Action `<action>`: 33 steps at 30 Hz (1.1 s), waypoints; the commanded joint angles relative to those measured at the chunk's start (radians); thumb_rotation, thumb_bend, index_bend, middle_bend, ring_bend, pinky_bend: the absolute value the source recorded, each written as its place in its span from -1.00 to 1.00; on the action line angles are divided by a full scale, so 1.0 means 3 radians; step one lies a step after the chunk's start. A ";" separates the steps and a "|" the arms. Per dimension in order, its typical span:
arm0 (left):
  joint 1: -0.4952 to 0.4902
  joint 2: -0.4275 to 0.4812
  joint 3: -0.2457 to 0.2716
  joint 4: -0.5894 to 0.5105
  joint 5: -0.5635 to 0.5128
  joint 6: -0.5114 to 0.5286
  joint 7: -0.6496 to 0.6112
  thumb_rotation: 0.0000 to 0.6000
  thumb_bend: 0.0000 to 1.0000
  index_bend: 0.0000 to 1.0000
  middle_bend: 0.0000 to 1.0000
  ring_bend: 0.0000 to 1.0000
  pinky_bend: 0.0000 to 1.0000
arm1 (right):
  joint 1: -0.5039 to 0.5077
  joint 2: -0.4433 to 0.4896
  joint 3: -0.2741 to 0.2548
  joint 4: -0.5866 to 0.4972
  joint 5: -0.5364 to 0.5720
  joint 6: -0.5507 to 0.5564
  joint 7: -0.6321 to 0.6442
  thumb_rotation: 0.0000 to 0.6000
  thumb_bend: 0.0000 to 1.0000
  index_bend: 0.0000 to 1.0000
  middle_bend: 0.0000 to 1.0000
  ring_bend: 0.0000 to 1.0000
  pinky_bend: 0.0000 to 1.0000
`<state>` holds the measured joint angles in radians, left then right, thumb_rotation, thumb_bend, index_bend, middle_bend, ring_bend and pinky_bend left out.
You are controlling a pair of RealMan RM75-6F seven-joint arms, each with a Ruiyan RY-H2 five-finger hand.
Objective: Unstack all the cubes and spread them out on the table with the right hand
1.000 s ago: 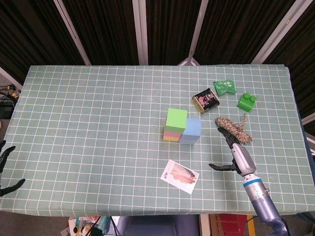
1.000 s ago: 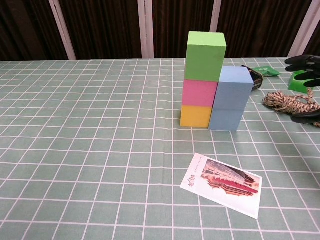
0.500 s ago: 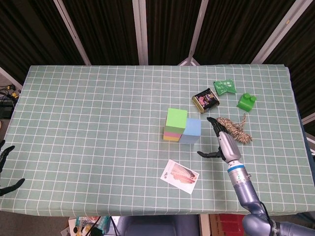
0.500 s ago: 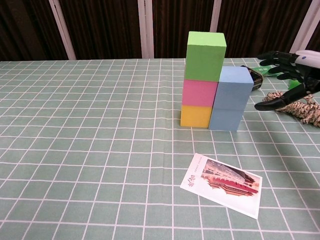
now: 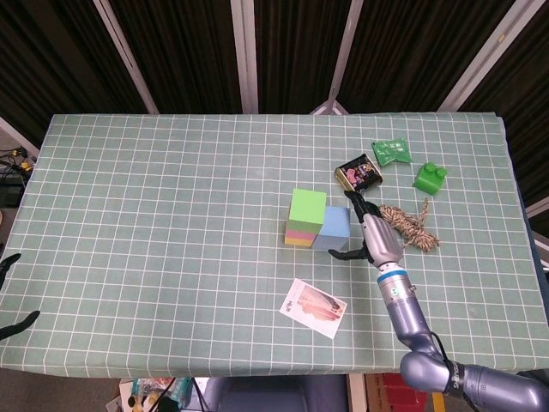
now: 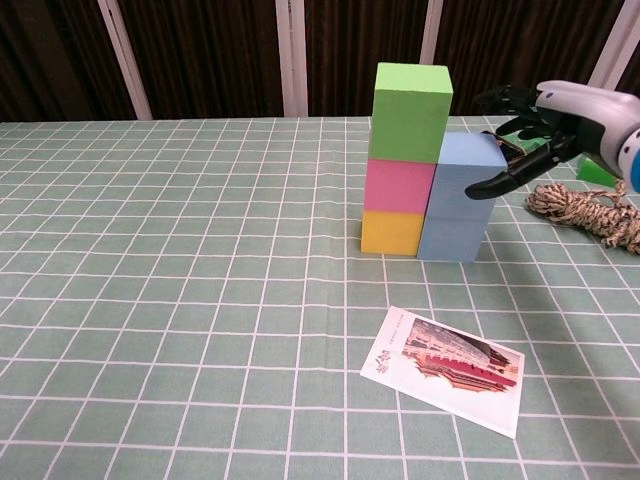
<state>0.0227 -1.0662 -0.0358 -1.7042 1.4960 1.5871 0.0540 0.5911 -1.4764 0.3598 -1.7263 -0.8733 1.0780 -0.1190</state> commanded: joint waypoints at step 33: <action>-0.0004 0.0017 0.0000 -0.0028 -0.0018 -0.0026 -0.0020 1.00 -0.66 -0.66 -1.00 -1.00 -1.00 | -0.0115 0.0211 0.0036 0.0377 -0.0116 0.0209 0.0159 1.00 -0.75 -0.26 -0.01 0.22 -0.72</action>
<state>0.0215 -1.0611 -0.0357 -1.7126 1.4905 1.5794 0.0481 0.5787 -1.4459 0.3721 -1.6028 -0.9099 1.1461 -0.0870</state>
